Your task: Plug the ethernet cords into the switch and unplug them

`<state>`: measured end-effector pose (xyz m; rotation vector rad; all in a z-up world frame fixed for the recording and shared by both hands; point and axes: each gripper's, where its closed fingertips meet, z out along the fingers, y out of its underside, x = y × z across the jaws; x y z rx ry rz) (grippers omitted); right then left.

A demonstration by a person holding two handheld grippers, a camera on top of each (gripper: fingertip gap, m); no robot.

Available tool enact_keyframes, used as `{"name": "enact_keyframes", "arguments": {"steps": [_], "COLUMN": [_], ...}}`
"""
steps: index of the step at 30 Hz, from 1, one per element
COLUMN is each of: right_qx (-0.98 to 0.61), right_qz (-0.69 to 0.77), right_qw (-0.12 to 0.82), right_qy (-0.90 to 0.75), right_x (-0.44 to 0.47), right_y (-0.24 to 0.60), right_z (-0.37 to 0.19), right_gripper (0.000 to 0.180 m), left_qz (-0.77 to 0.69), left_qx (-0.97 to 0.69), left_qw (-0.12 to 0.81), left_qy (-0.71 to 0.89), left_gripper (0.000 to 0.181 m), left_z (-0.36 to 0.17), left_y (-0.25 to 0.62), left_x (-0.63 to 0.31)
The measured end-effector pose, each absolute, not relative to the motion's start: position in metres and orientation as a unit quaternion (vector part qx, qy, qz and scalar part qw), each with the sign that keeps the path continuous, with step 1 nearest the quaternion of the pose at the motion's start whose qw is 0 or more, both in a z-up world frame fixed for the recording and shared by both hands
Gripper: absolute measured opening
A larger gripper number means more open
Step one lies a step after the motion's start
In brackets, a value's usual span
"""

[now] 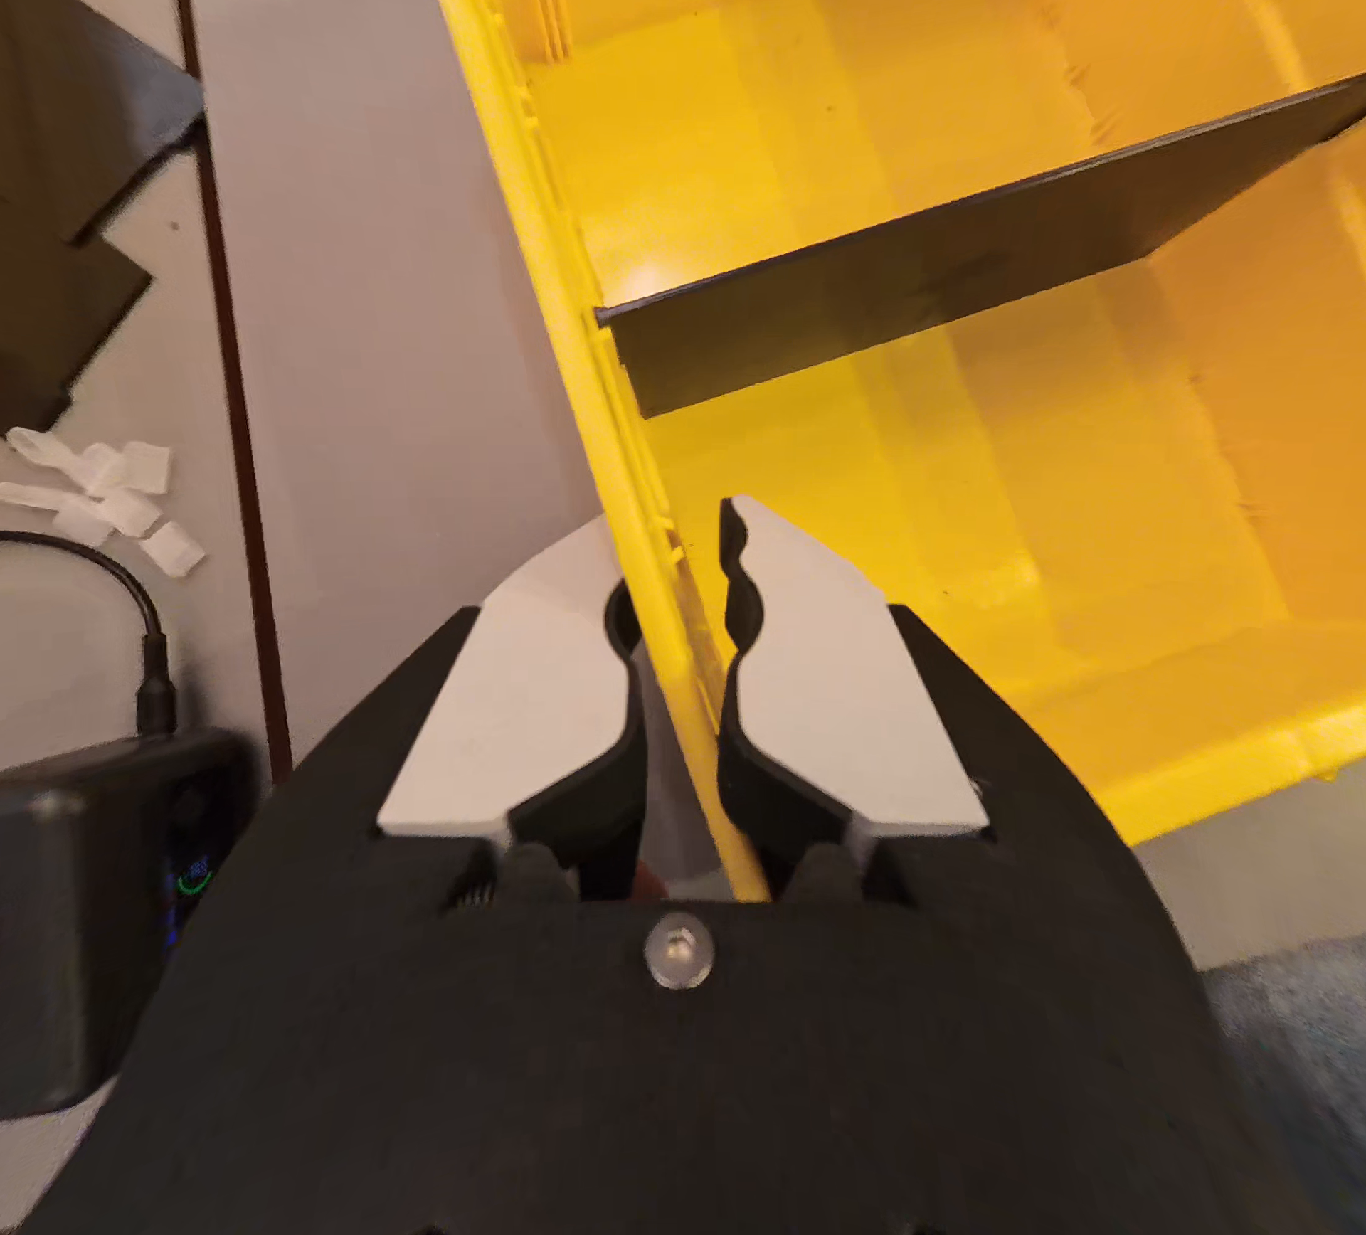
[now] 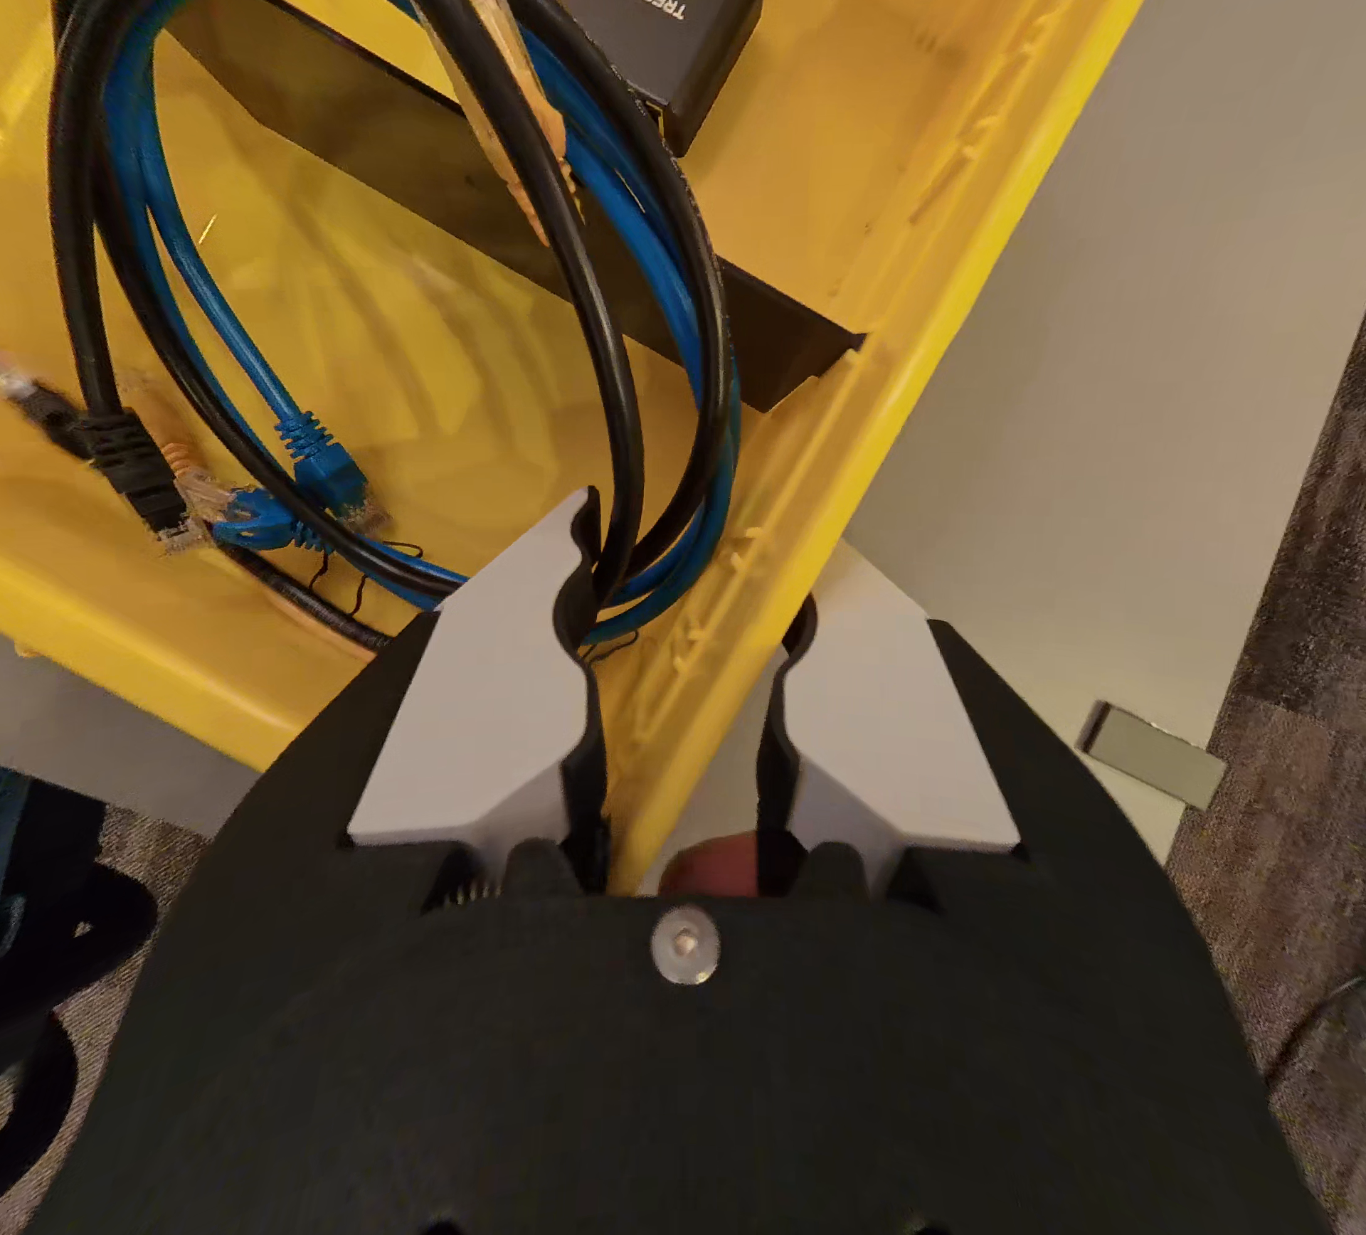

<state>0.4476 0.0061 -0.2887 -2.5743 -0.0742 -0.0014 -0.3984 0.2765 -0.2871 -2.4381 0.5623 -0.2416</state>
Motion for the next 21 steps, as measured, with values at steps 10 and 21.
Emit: {"name": "enact_keyframes", "arguments": {"steps": [10, 21], "right_qx": [-0.946, -0.911], "right_qz": [0.04, 0.149], "right_qw": [0.311, 0.36], "right_qy": [-0.082, -0.133], "right_x": [0.368, 0.192], "right_y": [0.062, 0.136], "right_z": [-0.287, -0.281], "right_gripper": [0.033, 0.064], "left_qz": [-0.093, -0.138], "left_qx": [-0.906, -0.871], "left_qw": [0.361, 0.454], "left_qy": [0.199, 0.126], "left_gripper": [0.01, 0.007], "left_z": [-0.272, -0.21], "left_y": [0.272, 0.254], "left_x": [-0.401, -0.43]}}
